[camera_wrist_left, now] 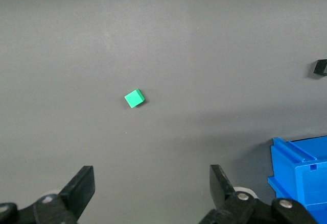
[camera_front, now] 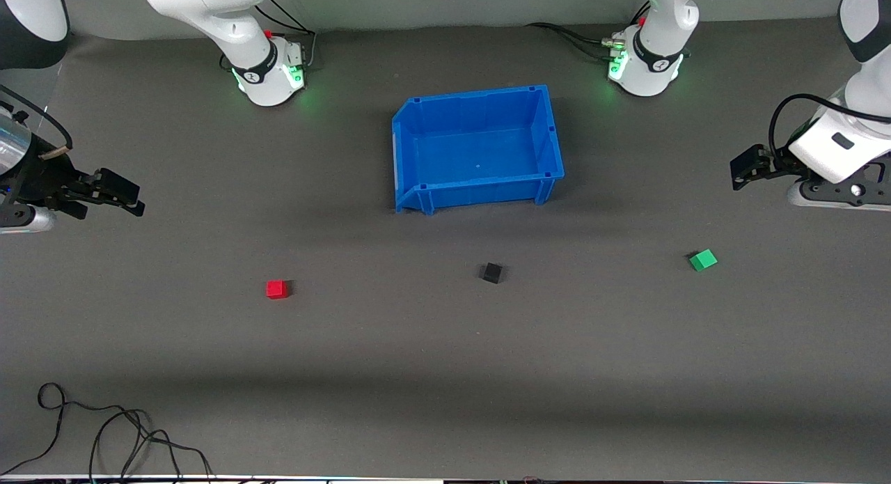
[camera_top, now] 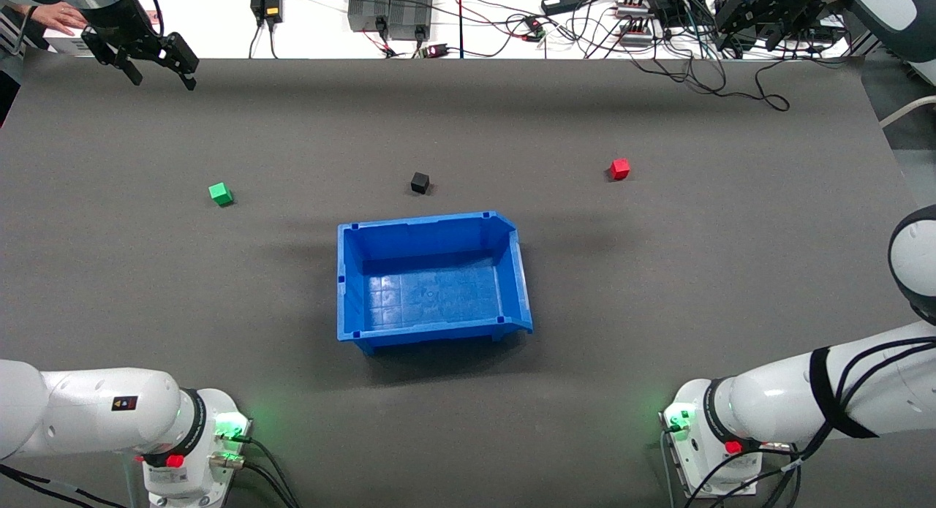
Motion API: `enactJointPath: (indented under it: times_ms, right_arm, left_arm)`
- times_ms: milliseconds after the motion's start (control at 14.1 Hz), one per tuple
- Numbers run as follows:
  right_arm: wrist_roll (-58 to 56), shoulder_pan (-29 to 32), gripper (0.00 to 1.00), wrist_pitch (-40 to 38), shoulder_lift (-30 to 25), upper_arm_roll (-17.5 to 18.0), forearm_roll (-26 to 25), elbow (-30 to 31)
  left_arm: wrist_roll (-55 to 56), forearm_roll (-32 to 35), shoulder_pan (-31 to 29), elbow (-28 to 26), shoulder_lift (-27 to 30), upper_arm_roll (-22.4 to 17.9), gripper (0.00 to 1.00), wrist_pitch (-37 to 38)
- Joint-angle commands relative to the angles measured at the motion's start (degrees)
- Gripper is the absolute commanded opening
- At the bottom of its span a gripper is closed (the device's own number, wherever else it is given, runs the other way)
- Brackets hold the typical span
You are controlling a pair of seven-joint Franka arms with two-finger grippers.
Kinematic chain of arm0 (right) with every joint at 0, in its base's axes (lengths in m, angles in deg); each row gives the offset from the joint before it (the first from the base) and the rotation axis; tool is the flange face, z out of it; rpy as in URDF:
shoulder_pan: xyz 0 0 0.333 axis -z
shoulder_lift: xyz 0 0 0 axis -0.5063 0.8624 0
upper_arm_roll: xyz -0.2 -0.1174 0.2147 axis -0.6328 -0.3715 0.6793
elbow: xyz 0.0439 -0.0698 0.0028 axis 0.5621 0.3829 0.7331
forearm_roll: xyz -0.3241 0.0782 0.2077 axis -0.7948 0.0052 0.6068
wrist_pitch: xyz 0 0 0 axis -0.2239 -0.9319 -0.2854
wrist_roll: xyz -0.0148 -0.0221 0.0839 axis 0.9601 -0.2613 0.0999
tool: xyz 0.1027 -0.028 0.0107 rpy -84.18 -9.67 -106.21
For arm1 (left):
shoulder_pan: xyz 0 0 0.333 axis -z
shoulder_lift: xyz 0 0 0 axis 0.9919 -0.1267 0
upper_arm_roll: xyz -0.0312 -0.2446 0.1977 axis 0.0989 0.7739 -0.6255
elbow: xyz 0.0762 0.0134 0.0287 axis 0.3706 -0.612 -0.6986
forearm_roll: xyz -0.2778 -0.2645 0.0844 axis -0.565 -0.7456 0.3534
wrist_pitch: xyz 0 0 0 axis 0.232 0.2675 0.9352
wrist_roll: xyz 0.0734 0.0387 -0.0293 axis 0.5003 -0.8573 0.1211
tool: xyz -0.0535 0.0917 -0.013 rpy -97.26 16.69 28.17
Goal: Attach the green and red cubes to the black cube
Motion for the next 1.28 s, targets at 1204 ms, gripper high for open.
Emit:
enactJointPath:
  times_ms: [1204]
  right_arm:
    - [10.65,-0.55,1.00,0.47,0.64,-0.24,0.96,-1.64]
  left_arm:
    - [-0.92,-0.43,-3.65,-0.55,0.56,-0.40,0.99,1.57]
